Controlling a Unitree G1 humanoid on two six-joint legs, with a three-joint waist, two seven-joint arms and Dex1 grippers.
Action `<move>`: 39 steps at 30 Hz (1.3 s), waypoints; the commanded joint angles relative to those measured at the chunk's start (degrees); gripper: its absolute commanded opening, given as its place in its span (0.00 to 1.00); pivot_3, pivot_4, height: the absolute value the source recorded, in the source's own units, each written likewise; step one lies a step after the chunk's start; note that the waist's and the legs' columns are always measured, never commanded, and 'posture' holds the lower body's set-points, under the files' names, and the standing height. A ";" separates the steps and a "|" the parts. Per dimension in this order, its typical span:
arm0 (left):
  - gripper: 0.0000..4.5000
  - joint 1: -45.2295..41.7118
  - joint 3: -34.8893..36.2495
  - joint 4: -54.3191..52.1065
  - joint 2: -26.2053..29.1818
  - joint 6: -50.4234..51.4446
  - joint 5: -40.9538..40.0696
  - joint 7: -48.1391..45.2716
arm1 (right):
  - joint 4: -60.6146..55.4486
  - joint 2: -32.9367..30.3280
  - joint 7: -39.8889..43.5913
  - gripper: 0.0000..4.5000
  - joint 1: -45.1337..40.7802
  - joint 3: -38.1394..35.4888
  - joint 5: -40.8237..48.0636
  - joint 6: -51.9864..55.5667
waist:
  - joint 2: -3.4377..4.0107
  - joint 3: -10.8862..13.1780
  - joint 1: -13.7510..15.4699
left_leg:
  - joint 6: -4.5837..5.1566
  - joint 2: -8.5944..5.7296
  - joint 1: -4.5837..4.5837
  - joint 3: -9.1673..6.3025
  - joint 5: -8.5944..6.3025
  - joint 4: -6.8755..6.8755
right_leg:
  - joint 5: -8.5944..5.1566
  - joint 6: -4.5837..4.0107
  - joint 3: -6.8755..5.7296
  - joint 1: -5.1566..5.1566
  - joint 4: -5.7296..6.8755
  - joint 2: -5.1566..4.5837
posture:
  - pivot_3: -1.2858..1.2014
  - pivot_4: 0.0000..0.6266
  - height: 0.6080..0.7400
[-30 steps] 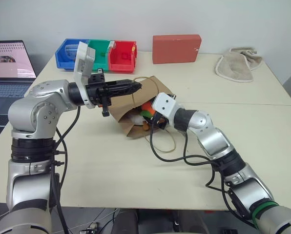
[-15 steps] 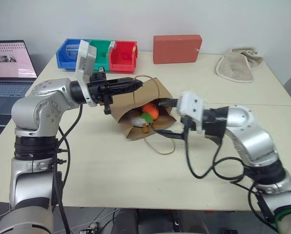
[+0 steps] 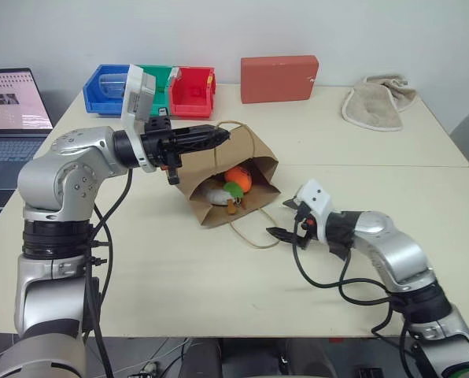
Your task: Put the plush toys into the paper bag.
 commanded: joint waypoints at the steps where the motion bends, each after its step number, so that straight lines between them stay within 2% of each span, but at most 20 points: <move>1: 0.00 -0.14 1.46 -2.11 1.02 -0.43 -0.52 0.22 | 1.56 1.27 -0.74 0.80 -2.22 0.18 -0.44 -1.28 | 0.00 0.00 0.00 | 0.00 0.00 -0.01 0.00 0.00 -0.01 | 0.00 0.00 0.01 0.00 -0.01 0.00 | 0.52 0.24 1.00; 5: 0.00 0.33 1.74 -2.73 1.09 -0.28 -0.81 0.75 | 5.35 2.15 -0.21 0.45 -3.24 1.03 -1.21 -2.62 | 0.00 0.00 -0.03 | 0.00 0.00 0.01 0.00 0.00 -0.01 | 0.00 0.00 0.00 0.01 -0.01 0.00 | 0.52 0.24 1.00; 10: 0.00 0.43 1.82 -2.45 1.12 -0.63 -0.68 1.00 | 4.84 2.43 1.45 0.04 -3.91 0.53 -0.05 -2.12 | 0.00 0.00 -0.07 | 0.00 0.00 0.01 -0.02 0.00 -0.01 | 0.00 0.00 -0.01 0.00 0.00 0.00 | 0.52 0.24 1.00; 11: 0.00 0.39 1.83 -2.34 1.02 -0.81 -0.60 1.14 | 4.75 2.29 2.05 0.01 -3.77 0.48 0.24 -2.07 | 0.00 0.00 -0.08 | 0.00 0.00 0.01 -0.01 0.00 -0.01 | 0.00 0.00 -0.01 0.00 0.00 0.00 | 0.52 0.24 1.00; 16: 0.00 0.23 1.78 -1.88 0.88 -1.29 -0.55 1.43 | 3.67 2.33 3.23 0.01 -3.51 -2.21 3.58 0.72 | 0.00 0.00 -0.09 | 0.00 0.00 0.01 -0.02 0.00 -0.01 | 0.00 0.00 -0.01 0.01 -0.01 0.00 | 0.52 0.24 1.00; 19: 0.00 -0.98 2.07 -0.77 0.39 -1.66 -0.66 1.74 | 0.59 0.02 4.91 0.01 -4.09 -5.10 7.08 4.07 | 0.00 0.00 -0.04 | 0.00 -0.01 0.00 -0.01 0.00 -0.01 | 0.00 0.00 -0.01 0.01 0.00 0.00 | 0.52 0.24 1.00; 24: 0.00 -4.67 2.16 2.55 -1.12 -3.58 0.19 2.65 | -4.73 -6.57 8.49 0.01 -8.55 -13.95 16.38 13.10 | 0.00 0.00 0.20 | 0.00 -0.01 -0.01 -0.02 0.00 0.01 | 0.01 0.02 -0.01 0.02 -0.02 0.00 | 0.52 0.24 1.00; 30: 0.00 -11.19 1.04 10.10 -3.81 -7.89 3.15 3.27 | -2.89 -16.54 13.11 0.01 -17.99 -22.68 26.87 23.24 | 0.01 0.01 0.56 | 0.00 -0.01 -0.01 -0.02 0.00 -0.02 | 0.00 0.02 -0.03 0.02 -0.05 0.00 | 0.52 0.24 1.00; 35: 0.00 -15.97 -0.25 18.37 -6.76 -11.83 6.47 2.40 | 1.03 -19.71 13.69 0.01 -23.52 -22.40 29.75 26.38 | 0.01 0.00 0.56 | 0.01 -0.01 -0.01 0.00 -0.01 -0.04 | 0.00 0.02 -0.03 0.00 -0.09 0.00 | 0.52 0.24 1.00; 39: 0.00 -17.30 -1.60 24.53 -8.53 -14.67 9.40 1.06 | 3.95 -19.12 12.59 0.01 -23.31 -19.04 27.51 24.96 | 0.01 0.00 0.43 | 0.01 -0.01 -0.01 0.04 -0.01 -0.03 | 0.00 0.02 0.01 0.00 -0.07 0.00 | 0.52 0.24 1.00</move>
